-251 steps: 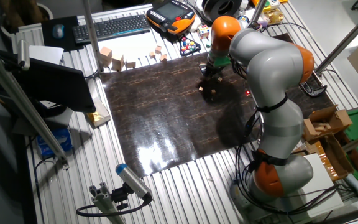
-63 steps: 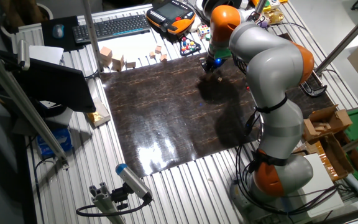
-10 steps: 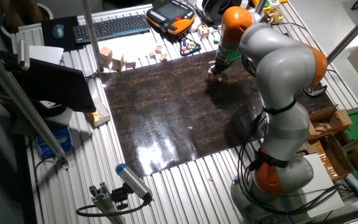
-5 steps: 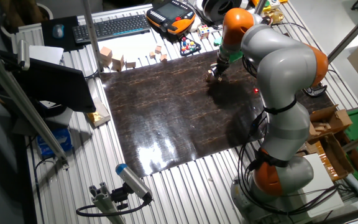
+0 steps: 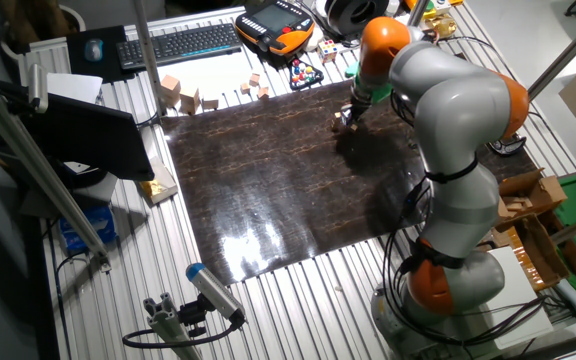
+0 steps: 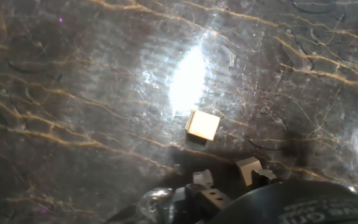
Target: Stack the blocks in a vertical line of five
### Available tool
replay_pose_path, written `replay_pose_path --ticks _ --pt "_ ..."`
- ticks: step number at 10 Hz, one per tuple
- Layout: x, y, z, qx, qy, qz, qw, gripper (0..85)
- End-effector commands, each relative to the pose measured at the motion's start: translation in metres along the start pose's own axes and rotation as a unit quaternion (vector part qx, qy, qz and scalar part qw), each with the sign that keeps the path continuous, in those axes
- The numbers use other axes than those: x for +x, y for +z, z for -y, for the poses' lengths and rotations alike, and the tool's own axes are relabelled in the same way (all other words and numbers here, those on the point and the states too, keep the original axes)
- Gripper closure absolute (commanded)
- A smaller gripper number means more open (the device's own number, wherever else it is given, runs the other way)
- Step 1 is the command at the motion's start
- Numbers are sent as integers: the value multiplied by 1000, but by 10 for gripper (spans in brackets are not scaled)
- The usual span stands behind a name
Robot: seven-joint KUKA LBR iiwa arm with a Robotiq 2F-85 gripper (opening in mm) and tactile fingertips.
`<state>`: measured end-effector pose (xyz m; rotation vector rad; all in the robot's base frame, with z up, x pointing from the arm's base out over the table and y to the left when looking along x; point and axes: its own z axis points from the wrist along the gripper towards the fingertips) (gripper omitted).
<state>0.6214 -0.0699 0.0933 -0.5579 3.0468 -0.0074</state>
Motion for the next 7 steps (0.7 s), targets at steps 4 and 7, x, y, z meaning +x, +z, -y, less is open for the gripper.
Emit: replay_pose_path --ticks 4,7 --pt "-1 17 8 0 -43 -3 999 417" --pt "-3 27 13 -6 -43 -3 999 397"
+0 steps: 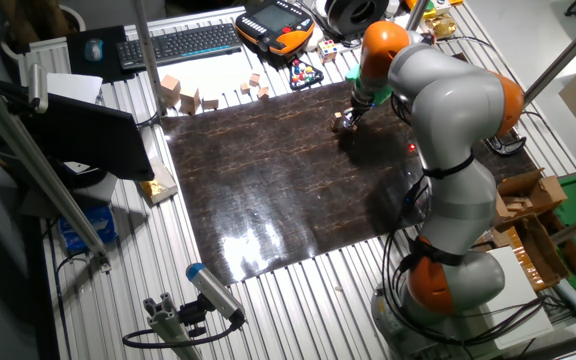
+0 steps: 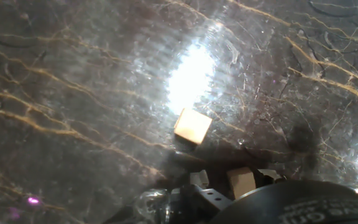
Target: Stack the blocks in a vertical line of five
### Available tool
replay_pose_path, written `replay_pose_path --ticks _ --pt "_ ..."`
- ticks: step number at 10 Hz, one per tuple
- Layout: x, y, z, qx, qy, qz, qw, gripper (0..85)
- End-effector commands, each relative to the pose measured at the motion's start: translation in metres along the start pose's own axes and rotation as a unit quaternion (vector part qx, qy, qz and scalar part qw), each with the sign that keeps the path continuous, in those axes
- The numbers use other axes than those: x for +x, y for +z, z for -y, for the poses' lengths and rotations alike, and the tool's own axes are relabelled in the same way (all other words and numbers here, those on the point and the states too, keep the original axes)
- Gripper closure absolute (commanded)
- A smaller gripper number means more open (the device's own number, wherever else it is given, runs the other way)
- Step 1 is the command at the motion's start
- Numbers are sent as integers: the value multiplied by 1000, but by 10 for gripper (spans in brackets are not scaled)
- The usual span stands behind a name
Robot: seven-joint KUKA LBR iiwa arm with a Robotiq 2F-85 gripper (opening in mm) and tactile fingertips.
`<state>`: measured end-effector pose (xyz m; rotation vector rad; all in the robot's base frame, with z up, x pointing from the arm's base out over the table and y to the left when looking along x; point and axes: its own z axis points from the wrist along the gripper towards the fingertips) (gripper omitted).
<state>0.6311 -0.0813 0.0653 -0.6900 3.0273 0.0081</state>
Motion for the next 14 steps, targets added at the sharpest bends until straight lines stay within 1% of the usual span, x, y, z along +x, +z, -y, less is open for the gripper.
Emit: replay_pose_path --ticks 1,4,7,14 --pt "0 3 2 -1 0 1 1000 387" --pt "1 10 5 -3 0 3 1000 380" --pt "2 21 9 -2 0 3 1000 380" --pt "2 29 10 2 0 0 1000 383"
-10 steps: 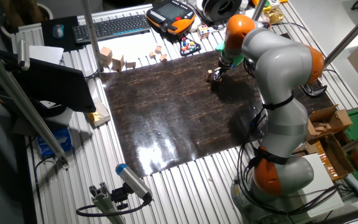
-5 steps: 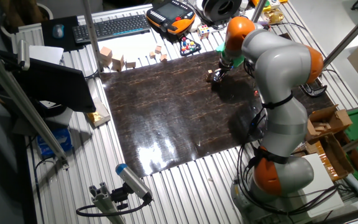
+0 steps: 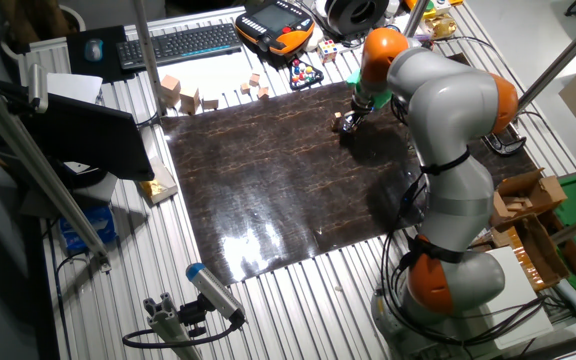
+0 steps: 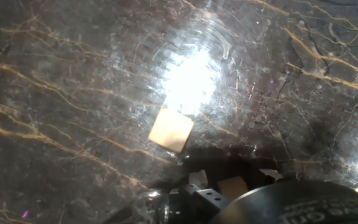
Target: Stack the blocks in a vertical line of five
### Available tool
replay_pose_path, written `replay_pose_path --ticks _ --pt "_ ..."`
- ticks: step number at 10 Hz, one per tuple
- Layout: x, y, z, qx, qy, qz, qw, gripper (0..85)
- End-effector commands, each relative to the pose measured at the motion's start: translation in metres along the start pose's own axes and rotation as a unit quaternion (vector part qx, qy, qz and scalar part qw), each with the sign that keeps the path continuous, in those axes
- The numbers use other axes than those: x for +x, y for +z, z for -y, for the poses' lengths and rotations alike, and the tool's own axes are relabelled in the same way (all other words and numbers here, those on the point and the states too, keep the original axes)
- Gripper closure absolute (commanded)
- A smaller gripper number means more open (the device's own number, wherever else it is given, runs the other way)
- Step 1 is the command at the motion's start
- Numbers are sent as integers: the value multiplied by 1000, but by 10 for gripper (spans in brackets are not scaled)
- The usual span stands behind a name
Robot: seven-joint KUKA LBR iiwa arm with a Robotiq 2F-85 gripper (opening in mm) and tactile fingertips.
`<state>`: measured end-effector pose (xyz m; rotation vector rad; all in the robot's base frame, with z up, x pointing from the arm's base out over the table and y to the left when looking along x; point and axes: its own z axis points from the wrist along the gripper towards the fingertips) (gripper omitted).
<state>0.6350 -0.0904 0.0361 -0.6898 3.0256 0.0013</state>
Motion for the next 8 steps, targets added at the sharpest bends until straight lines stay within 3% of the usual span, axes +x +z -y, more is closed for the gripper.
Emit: replay_pose_path --ticks 1,6,7,8 --pt "0 1 0 0 0 0 1000 387" --pt "1 3 0 1 0 -1 1000 480" --pt "2 4 0 1 0 -1 1000 523" --pt "2 4 0 0 0 -1 1000 623"
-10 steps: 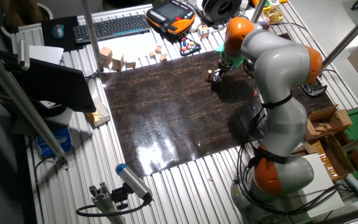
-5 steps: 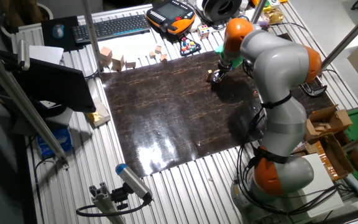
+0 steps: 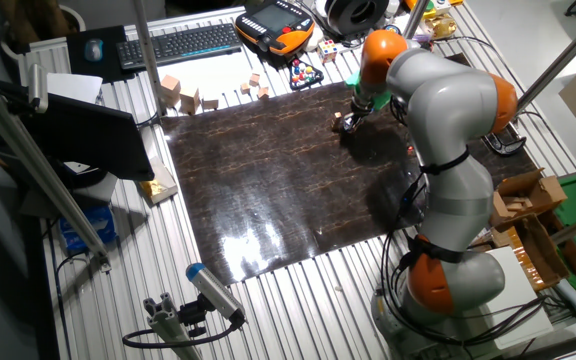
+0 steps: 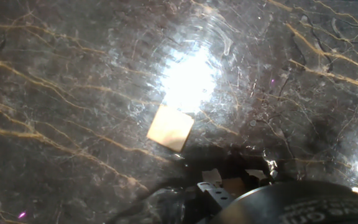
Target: Stack the blocks in a vertical line of five
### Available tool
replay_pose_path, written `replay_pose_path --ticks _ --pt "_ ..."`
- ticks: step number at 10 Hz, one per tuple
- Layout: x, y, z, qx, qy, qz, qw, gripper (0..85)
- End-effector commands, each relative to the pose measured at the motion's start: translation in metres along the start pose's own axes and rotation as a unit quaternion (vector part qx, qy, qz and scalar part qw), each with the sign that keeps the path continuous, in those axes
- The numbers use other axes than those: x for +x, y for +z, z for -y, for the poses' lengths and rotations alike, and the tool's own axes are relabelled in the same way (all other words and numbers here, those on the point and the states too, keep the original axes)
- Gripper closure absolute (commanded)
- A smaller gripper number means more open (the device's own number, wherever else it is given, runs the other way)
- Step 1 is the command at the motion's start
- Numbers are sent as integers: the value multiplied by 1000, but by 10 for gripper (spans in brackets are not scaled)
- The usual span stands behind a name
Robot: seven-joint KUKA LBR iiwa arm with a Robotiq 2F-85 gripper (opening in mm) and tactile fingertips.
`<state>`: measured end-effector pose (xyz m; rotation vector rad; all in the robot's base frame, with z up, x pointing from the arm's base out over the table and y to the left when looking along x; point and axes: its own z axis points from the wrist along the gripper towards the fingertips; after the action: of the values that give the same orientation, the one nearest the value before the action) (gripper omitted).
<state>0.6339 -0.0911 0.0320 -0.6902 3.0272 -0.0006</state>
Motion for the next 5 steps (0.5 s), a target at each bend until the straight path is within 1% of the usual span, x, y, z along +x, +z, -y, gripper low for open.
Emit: replay_pose_path --ticks 1,2,3,5 --pt "0 0 0 0 0 -1 1000 677" --pt "0 0 0 -1 0 0 1000 717" --pt "1 -1 0 -3 0 0 1000 840" --pt "1 -9 -1 4 0 0 1000 840"
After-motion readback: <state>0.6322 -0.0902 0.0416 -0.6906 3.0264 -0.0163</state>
